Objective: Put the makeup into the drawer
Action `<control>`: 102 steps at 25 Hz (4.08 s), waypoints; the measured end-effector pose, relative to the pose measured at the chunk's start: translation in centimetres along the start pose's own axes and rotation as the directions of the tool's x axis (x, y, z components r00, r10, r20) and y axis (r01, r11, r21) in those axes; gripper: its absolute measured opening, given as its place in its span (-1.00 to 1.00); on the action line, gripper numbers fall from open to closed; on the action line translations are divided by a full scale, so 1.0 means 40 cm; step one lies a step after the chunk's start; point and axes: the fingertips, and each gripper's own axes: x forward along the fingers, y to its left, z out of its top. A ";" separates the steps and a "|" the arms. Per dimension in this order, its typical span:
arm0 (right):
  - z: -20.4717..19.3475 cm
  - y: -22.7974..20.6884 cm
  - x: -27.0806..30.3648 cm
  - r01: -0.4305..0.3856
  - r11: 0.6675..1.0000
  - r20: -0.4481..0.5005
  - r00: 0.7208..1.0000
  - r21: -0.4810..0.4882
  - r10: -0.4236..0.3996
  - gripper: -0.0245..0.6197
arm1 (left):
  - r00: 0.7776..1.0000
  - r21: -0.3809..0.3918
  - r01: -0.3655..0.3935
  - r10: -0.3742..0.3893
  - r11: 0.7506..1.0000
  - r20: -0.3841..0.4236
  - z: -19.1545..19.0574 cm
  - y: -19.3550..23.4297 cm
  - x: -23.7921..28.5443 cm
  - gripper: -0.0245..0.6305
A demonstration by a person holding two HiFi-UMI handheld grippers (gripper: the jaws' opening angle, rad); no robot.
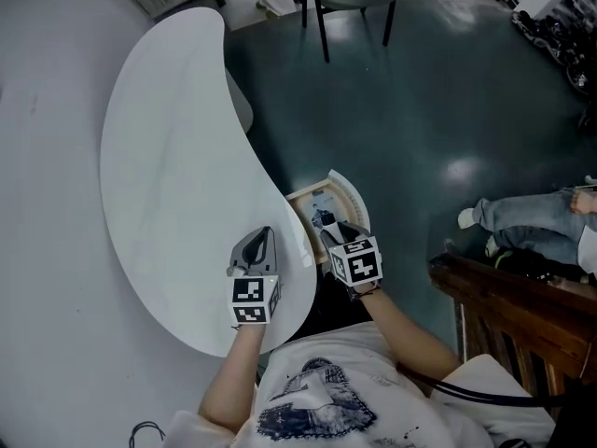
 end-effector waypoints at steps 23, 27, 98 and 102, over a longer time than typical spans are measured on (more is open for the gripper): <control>-0.025 -0.090 0.270 -0.025 0.998 -0.111 0.993 0.066 0.032 -0.39 | 0.997 -0.025 -0.055 0.054 0.998 -0.055 -0.006 0.070 0.169 -0.78; -0.043 -0.104 0.305 -0.024 0.997 -0.121 0.992 0.074 0.033 -0.39 | 0.997 -0.027 -0.059 0.058 0.998 -0.054 -0.009 0.067 0.187 -0.78; 0.059 0.117 -0.008 0.028 0.999 0.154 0.988 -0.019 -0.024 -0.41 | 0.990 -0.019 -0.104 0.105 0.994 0.098 -0.008 0.111 -0.206 -0.78; 0.078 0.239 -0.130 0.016 0.998 0.229 0.973 -0.058 -0.003 -0.44 | 0.980 -0.023 -0.132 0.134 0.991 0.150 -0.003 0.126 -0.356 -0.78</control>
